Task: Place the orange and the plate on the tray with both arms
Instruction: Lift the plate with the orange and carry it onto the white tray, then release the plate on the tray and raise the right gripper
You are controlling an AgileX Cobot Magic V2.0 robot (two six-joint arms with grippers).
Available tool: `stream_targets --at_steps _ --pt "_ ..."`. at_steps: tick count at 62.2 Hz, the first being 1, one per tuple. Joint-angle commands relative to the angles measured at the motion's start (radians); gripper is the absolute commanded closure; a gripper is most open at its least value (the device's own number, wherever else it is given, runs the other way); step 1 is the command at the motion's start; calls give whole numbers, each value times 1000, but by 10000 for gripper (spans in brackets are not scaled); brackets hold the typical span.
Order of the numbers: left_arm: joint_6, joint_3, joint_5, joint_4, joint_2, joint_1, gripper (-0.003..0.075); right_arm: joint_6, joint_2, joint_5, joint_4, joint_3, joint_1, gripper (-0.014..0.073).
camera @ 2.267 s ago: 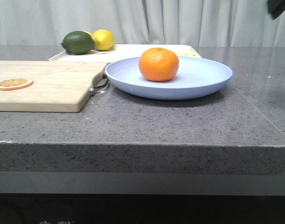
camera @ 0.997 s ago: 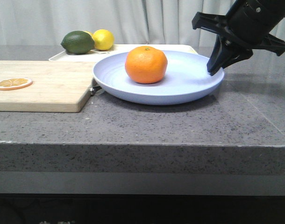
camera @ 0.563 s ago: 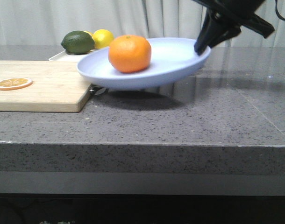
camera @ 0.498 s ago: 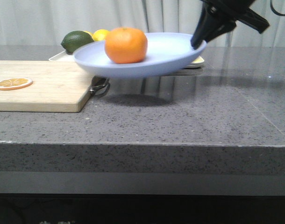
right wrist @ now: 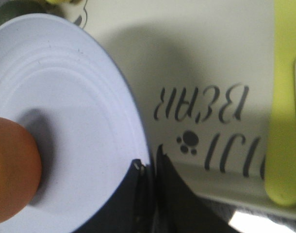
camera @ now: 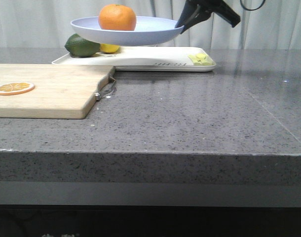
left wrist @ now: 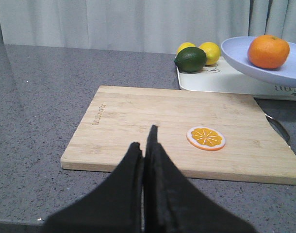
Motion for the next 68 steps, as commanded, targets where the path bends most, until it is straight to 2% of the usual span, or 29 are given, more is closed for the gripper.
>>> stream_targets --at_steps 1,15,46,49,60,68 --pt "-8 -25 -87 -4 12 1 738 54 2 -53 48 -142 -7 653" --pt "-8 -25 -87 -4 12 1 738 127 130 -90 14 -305 -10 653" --pt "-8 -25 -87 -4 12 1 738 160 167 -149 -21 -311 -41 647" --pt "-8 -25 -87 -4 12 1 738 160 168 -154 -21 -311 -41 624" --pt "-8 -25 -87 -4 12 1 738 160 174 -152 -21 -311 -41 423" --pt "-8 -25 -87 -4 12 1 738 160 174 -154 -21 -311 -41 387"
